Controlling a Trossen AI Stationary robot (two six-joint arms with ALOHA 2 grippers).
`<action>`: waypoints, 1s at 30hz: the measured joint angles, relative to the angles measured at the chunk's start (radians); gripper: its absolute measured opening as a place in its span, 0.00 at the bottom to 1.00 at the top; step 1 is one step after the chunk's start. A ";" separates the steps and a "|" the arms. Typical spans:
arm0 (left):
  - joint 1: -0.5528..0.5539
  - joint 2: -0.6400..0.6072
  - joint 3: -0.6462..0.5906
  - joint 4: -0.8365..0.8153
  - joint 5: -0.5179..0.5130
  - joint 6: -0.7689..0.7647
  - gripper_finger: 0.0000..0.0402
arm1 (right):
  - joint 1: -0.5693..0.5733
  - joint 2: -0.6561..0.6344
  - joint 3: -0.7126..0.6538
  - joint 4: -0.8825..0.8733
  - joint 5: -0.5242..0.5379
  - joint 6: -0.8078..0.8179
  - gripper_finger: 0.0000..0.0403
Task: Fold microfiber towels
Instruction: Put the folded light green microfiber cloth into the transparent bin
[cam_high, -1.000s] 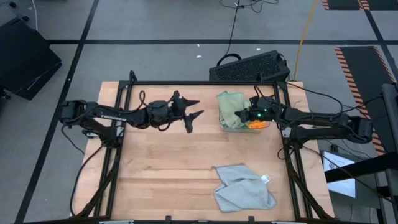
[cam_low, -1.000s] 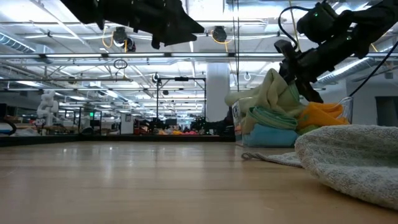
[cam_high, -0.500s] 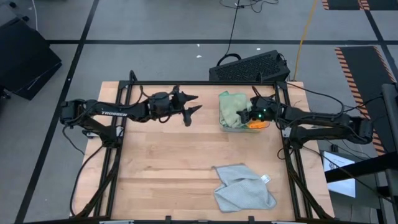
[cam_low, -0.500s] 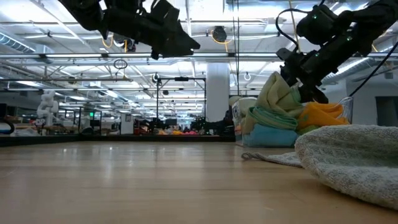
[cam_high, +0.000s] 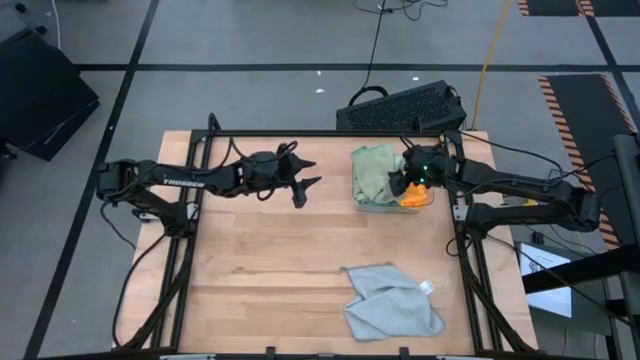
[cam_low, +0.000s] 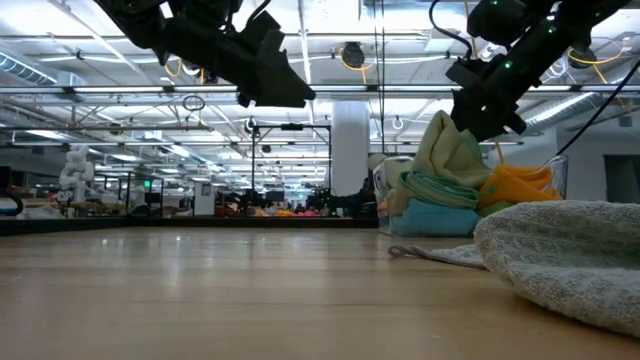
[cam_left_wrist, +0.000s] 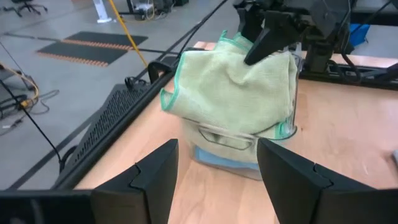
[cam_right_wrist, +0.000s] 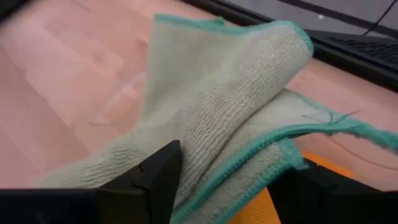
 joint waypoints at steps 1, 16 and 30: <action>0.000 0.000 0.000 -0.004 0.000 -0.006 0.54 | 0.000 0.000 0.001 -0.011 0.005 -0.015 0.51; -0.046 0.000 0.000 -0.091 -0.002 -0.084 0.54 | -0.001 0.000 0.188 -0.289 0.008 -0.179 0.35; -0.134 0.000 0.000 -0.087 -0.111 -0.121 0.54 | 0.000 0.200 0.187 -0.273 -0.174 -0.207 0.03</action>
